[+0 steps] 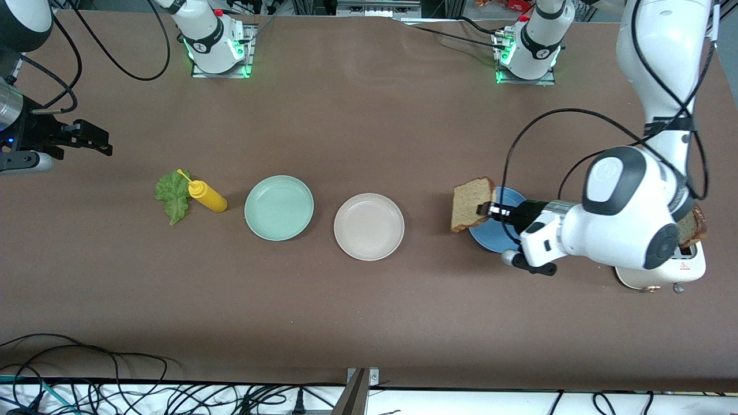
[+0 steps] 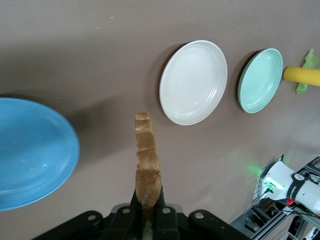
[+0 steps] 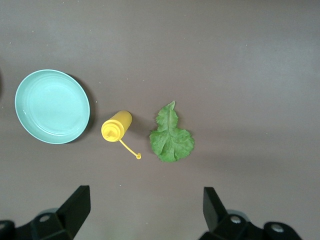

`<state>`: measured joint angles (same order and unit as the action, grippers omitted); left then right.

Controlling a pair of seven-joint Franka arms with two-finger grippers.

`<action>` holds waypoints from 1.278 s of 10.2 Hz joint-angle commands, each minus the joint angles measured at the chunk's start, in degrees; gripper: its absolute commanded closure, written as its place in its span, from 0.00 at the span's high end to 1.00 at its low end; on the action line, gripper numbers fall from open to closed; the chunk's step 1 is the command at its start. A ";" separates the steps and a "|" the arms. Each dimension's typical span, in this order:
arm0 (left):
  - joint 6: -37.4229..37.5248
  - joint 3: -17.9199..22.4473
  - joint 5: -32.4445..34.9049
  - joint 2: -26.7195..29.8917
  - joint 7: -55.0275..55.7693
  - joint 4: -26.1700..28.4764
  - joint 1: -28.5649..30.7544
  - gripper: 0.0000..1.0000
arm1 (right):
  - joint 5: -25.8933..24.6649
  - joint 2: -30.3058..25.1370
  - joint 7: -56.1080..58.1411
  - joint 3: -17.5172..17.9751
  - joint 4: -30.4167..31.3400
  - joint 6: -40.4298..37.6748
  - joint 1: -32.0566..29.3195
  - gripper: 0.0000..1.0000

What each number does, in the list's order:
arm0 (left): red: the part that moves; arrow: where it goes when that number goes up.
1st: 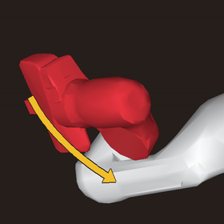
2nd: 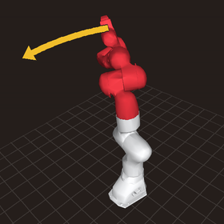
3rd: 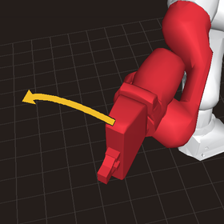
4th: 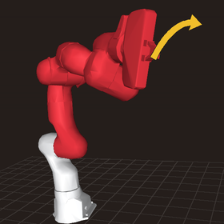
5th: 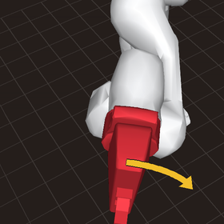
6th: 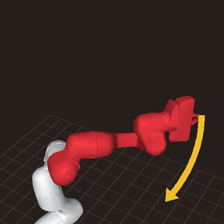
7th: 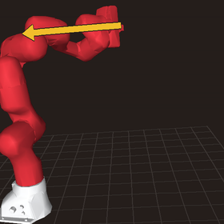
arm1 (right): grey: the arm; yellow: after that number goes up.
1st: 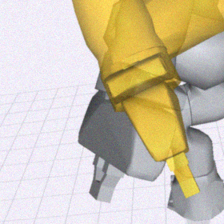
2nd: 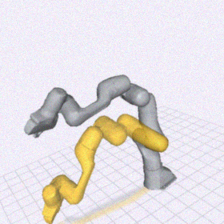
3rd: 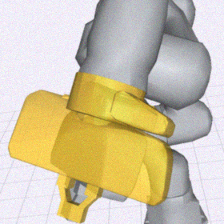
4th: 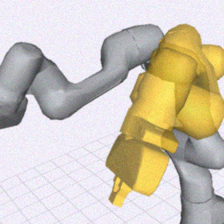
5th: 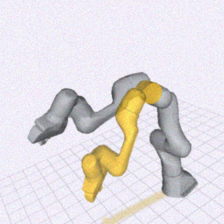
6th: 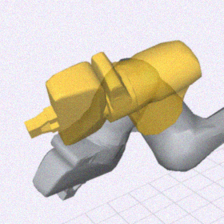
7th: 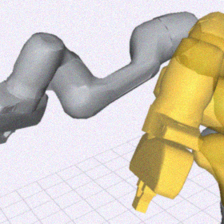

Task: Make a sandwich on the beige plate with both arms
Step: 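Carry the bread slice over the beige plate with the left gripper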

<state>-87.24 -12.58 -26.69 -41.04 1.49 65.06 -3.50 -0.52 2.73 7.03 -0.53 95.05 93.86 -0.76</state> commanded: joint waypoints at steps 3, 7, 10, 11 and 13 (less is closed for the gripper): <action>-6.43 0.36 -5.47 -4.66 6.76 -0.55 -5.98 0.00 | 0.08 0.52 0.79 0.10 -1.45 -0.97 -0.30 1.00; -11.88 0.36 -15.22 -7.91 9.14 -0.46 -9.75 0.00 | 0.08 0.52 0.79 0.01 -1.45 -1.05 -0.73 1.00; -19.88 0.36 -19.19 -10.37 11.16 -0.37 -13.54 0.00 | 0.08 0.52 0.79 0.01 -1.45 -1.05 -0.74 1.00; -22.51 0.36 -19.19 -11.34 11.08 -0.46 -14.50 0.00 | 0.08 0.52 0.79 0.09 -1.45 -1.05 -0.82 1.00; -27.18 0.36 -19.19 -12.57 10.55 -0.46 -16.18 0.00 | 0.17 0.52 0.79 0.10 -1.45 -1.05 -0.82 1.00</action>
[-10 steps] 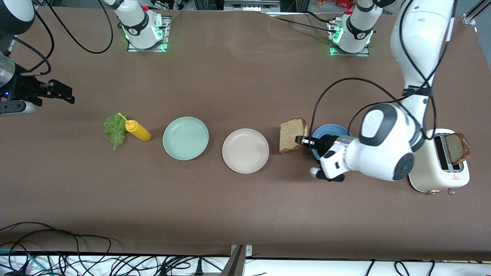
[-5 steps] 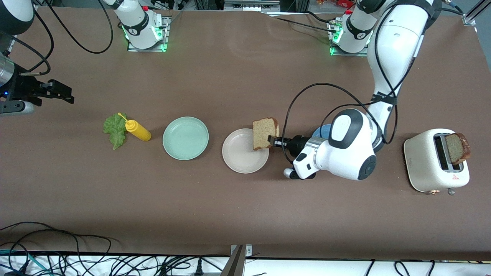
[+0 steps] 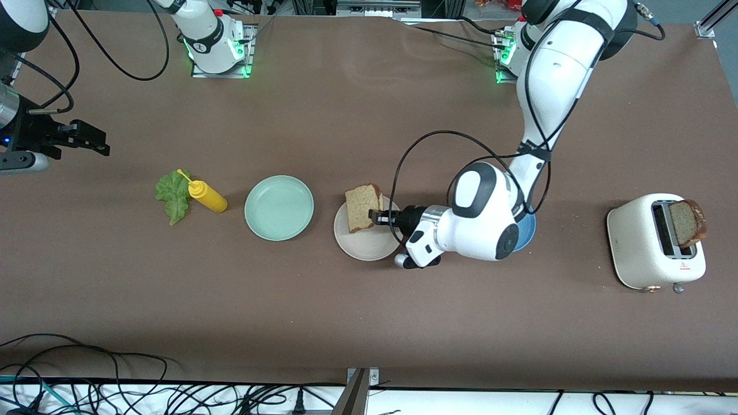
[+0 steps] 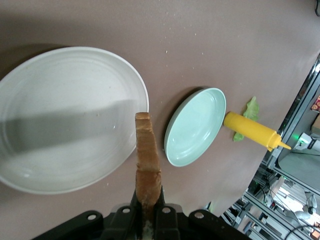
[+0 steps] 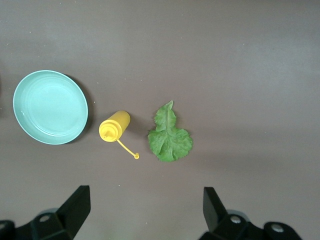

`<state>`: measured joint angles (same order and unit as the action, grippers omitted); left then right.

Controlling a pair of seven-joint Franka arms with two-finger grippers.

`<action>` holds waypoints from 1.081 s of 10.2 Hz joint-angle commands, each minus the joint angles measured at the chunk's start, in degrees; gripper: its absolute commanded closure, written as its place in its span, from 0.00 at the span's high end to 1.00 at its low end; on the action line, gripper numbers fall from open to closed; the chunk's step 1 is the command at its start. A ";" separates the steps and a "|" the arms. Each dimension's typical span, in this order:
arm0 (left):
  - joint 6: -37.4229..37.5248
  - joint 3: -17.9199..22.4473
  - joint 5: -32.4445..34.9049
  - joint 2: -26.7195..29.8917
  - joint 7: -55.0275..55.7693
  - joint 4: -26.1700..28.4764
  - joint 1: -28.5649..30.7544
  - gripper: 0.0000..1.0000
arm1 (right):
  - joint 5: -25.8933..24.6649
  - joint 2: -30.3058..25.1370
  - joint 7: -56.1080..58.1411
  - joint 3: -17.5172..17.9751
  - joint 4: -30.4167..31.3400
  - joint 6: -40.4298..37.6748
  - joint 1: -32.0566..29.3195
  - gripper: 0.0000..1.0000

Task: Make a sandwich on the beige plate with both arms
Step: 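Carry the bread slice over the beige plate with the left gripper, then lower the bread onto the beige plate and open the left gripper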

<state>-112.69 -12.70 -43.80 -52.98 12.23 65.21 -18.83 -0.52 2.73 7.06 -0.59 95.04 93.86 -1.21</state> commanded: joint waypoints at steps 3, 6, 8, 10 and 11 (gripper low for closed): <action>-4.28 0.48 -2.08 -1.42 -0.27 -0.61 -0.95 0.00 | 0.08 0.52 0.76 0.15 -1.43 -1.05 -0.55 1.00; -4.47 0.48 -2.08 -1.86 -0.53 -0.70 -0.95 0.00 | 0.08 0.52 0.76 0.15 -1.43 -1.05 -0.55 1.00; -6.13 0.48 -2.08 -2.56 -0.54 -0.61 -1.03 0.00 | 0.17 0.52 0.68 0.15 -1.26 -1.14 -0.46 1.00; -8.23 0.48 -1.99 -2.92 -0.54 -0.52 -2.09 0.00 | 0.17 0.87 0.76 0.15 -1.43 -1.14 -0.55 1.00; -8.33 0.48 -1.99 -3.27 -0.71 -0.52 -2.26 0.00 | 0.26 1.05 1.55 0.06 -1.26 -1.84 -0.55 1.00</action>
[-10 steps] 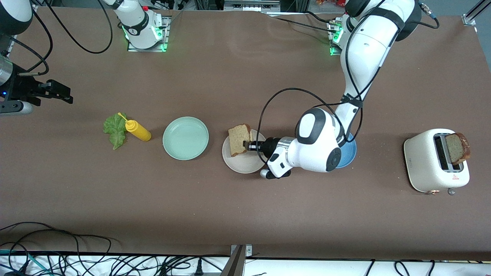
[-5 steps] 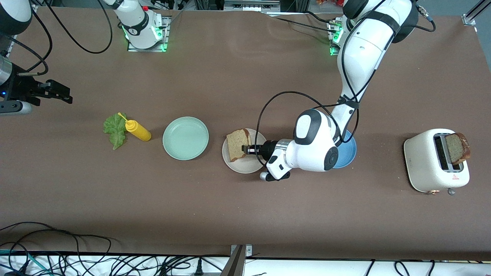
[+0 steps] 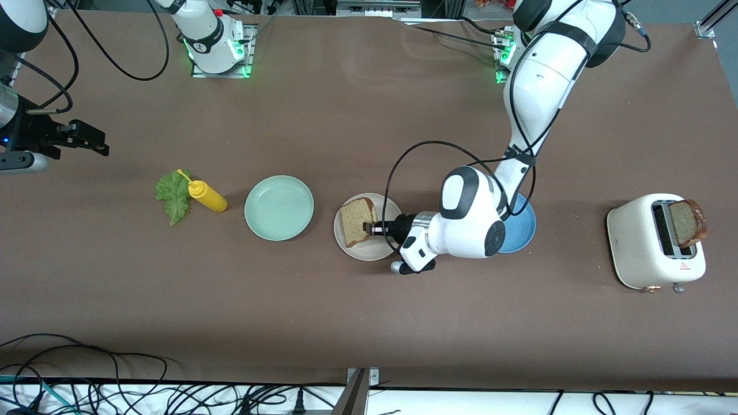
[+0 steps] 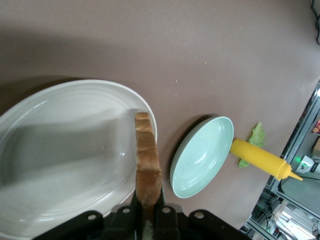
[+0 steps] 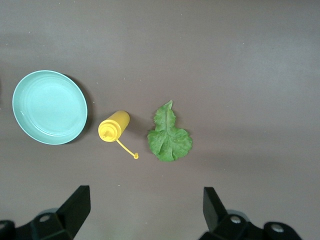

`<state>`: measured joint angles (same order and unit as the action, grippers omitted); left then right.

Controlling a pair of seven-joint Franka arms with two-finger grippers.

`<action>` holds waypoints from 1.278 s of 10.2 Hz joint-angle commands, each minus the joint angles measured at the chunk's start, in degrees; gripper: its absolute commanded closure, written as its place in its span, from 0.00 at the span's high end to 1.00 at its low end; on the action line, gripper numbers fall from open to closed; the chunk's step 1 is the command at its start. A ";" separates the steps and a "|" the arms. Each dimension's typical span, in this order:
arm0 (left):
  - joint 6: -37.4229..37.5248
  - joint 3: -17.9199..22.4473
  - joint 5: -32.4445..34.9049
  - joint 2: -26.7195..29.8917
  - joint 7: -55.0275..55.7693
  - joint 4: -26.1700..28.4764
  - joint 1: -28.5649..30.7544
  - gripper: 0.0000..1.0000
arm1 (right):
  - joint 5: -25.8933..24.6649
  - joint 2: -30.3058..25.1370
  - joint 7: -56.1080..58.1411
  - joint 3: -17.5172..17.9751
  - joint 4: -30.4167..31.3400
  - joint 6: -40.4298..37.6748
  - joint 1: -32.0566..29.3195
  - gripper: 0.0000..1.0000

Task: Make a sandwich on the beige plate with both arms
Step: 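Lower the bread onto the beige plate and open the left gripper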

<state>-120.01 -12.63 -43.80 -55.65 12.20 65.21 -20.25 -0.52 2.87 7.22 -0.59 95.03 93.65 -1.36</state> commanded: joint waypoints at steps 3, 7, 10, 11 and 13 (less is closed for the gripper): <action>-1.02 0.68 -1.11 -0.69 -9.85 0.61 -0.50 0.49 | 3.41 1.09 4.47 0.15 -1.43 -2.77 -1.11 1.00; -0.67 0.86 -0.94 -0.34 -14.31 0.97 1.17 0.73 | 3.25 1.53 9.19 -0.20 -1.43 -2.95 -1.46 1.00; -0.23 0.94 -0.94 -0.25 -14.31 0.97 1.96 0.74 | 3.51 2.14 11.15 -0.29 -1.96 -2.95 -2.60 1.00; 0.38 0.94 -0.59 -0.16 -14.65 0.97 2.49 0.74 | 3.42 2.14 11.32 -0.29 -1.96 -2.86 -2.51 1.00; 0.92 0.86 -0.41 0.19 -14.40 0.97 4.06 0.91 | 3.33 2.84 11.32 -0.21 -3.09 -2.68 -2.42 1.00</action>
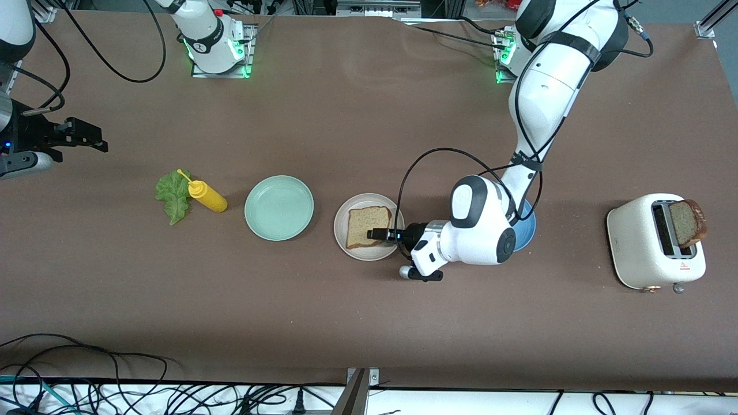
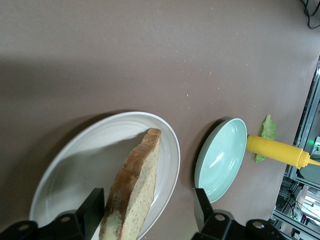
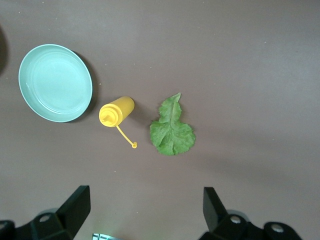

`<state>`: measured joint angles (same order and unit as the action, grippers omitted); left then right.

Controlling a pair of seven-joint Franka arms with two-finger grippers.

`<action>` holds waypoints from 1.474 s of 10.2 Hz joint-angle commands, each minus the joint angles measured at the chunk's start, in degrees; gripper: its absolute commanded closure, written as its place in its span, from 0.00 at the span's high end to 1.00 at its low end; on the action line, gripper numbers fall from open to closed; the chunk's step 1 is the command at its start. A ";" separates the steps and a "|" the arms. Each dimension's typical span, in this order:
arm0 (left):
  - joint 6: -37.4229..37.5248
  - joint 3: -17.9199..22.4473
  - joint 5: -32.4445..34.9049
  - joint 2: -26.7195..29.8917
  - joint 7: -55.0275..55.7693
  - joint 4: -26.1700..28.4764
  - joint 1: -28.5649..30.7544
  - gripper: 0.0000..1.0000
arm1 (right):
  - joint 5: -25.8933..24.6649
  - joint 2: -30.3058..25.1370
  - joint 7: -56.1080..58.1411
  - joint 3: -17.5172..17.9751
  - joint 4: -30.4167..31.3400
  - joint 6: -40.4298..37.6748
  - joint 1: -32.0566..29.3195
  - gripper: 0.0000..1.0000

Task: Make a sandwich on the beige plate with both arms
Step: 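Lower the bread onto the beige plate and open the left gripper, then withdraw the left gripper while the right gripper reaches toward the lettuce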

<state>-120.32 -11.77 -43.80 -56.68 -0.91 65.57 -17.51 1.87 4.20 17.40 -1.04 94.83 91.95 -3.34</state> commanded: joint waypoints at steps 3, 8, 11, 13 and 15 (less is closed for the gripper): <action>1.93 0.08 -0.32 1.66 -1.20 0.61 2.92 1.00 | 0.86 2.39 1.24 0.25 -4.39 -1.16 -0.43 1.00; 4.83 0.61 6.67 3.24 -1.20 0.70 6.07 1.00 | 0.86 2.56 2.82 0.25 -4.48 -1.16 -0.52 1.00; 7.81 0.61 15.99 4.56 -1.20 0.70 10.11 1.00 | 0.77 2.65 3.69 0.16 -4.48 -1.16 -0.61 1.00; 10.62 0.69 22.75 6.14 -1.20 0.70 11.44 1.00 | 0.59 2.65 3.70 0.25 -4.48 -1.16 -0.52 1.00; 15.62 0.70 29.62 8.16 -1.12 0.70 12.76 1.00 | 0.51 2.65 3.61 0.25 -4.39 -1.16 -0.52 1.00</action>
<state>-107.91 -11.14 -18.25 -51.24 -1.58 65.33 -5.38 1.87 6.22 20.09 -1.03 92.05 91.93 -3.39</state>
